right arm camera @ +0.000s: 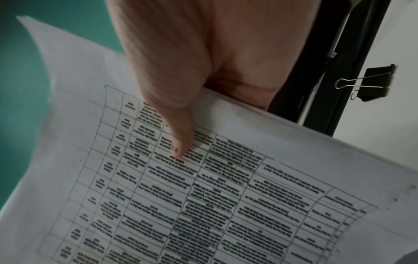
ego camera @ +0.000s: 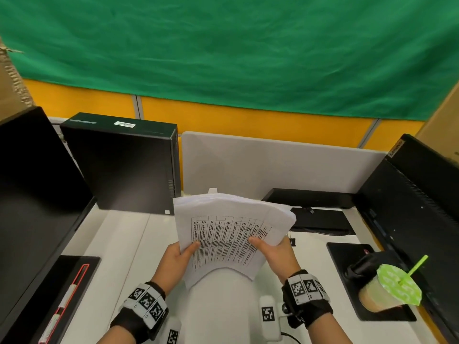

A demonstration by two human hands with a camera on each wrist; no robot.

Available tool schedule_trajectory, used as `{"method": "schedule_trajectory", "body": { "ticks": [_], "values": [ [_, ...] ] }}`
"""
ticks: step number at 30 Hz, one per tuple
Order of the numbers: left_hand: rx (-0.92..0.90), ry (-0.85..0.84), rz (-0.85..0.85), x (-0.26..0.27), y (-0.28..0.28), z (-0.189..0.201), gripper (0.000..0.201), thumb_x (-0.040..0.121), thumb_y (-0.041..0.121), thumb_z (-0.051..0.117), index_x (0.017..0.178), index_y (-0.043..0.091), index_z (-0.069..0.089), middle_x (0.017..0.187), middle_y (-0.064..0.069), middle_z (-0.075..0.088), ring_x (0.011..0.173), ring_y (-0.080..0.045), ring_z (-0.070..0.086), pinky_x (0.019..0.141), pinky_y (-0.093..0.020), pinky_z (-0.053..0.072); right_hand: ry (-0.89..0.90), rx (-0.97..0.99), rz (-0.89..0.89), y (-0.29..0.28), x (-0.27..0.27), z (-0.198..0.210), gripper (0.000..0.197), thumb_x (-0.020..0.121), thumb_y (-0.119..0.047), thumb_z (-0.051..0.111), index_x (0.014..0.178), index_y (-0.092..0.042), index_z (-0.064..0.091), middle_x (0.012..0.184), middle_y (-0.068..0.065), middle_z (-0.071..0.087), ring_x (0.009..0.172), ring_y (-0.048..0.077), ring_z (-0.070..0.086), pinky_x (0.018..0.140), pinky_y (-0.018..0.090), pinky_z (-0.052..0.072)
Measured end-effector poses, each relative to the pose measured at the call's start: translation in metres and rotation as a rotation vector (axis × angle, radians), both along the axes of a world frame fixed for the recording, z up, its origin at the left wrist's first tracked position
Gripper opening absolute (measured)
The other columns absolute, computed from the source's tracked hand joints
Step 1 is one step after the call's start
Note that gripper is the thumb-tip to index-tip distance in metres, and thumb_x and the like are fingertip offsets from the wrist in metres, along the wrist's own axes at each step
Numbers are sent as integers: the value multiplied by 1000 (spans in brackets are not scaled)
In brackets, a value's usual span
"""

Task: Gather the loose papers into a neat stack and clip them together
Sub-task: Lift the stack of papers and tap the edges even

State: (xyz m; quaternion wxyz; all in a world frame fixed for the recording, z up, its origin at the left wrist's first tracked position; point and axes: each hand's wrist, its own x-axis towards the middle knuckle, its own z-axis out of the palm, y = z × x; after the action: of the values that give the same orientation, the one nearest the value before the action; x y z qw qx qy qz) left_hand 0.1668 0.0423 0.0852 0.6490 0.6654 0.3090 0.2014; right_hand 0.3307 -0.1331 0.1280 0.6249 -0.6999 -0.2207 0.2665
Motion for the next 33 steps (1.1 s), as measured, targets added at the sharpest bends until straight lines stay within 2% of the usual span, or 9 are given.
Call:
{"method": "schedule_trajectory", "body": {
  "ticks": [6, 8, 11, 13, 16, 20, 24, 28, 33],
  "values": [
    [-41, 49, -46, -13, -4, -18, 17, 93, 24, 52, 102, 29, 66, 91, 25, 74, 94, 3, 67, 87, -21, 51, 27, -115, 52, -1, -4, -25, 22, 79, -11, 74, 86, -31, 69, 85, -12, 74, 93, 7, 70, 79, 25, 58],
    [-48, 64, -95, -15, -3, -19, 28, 87, 39, 57, 110, 25, 66, 100, 18, 74, 99, 4, 66, 93, -23, 50, 45, -141, 52, 0, -3, -33, 24, 77, -11, 76, 87, -31, 67, 89, -11, 72, 91, 7, 68, 81, 28, 57],
    [-101, 87, -142, -14, 3, -23, 55, 60, 64, 71, 104, 32, 66, 103, 17, 74, 100, -1, 67, 88, -23, 52, 50, -153, 82, 1, -1, -41, 31, 75, -8, 77, 90, -32, 65, 93, -12, 70, 87, -3, 65, 76, 17, 54],
    [-100, 116, -177, -11, 3, -21, 30, 73, 38, 75, 101, 33, 65, 105, 14, 73, 103, -7, 67, 92, -29, 51, 27, -174, 132, 1, 0, -43, 34, 75, -8, 77, 94, -33, 63, 98, -12, 70, 89, -5, 65, 82, 20, 55],
    [-77, 135, -190, -6, 6, -17, 27, 84, 14, 67, 100, 35, 62, 98, 17, 73, 102, -5, 64, 95, -30, 49, 13, -200, 143, 0, 2, -45, 35, 75, -9, 78, 94, -35, 64, 97, -14, 70, 88, -6, 66, 88, 23, 54],
    [-65, 140, -191, -2, 8, -15, 26, 84, 17, 67, 100, 37, 61, 91, 23, 73, 99, 0, 64, 93, -27, 49, 19, -184, 136, -3, 5, -45, 35, 75, -4, 77, 89, -34, 65, 84, -20, 71, 80, -13, 67, 69, 7, 52],
    [-18, 161, -134, -1, 7, -20, 18, 82, 34, 66, 99, 39, 61, 100, 17, 71, 100, -1, 63, 94, -29, 49, 13, -161, 99, -6, 4, -41, 25, 77, -11, 76, 91, -30, 69, 86, -16, 75, 89, -1, 70, 71, 12, 55],
    [76, 175, -113, -1, 5, -17, 15, 85, 26, 65, 92, 39, 63, 86, 20, 72, 86, 7, 66, 87, -25, 53, 13, -91, 41, -7, 3, -34, 21, 82, -9, 70, 90, -29, 71, 83, -17, 76, 87, 3, 72, 69, 16, 57],
    [169, 50, 20, -2, 4, 14, 19, 96, 20, 47, 101, 32, 60, 101, 16, 67, 91, 4, 65, 79, -15, 52, 24, -46, 1, -10, -5, -27, 24, 83, -3, 67, 88, -26, 71, 82, -16, 77, 83, 4, 73, 63, 16, 57]
  ]
}}
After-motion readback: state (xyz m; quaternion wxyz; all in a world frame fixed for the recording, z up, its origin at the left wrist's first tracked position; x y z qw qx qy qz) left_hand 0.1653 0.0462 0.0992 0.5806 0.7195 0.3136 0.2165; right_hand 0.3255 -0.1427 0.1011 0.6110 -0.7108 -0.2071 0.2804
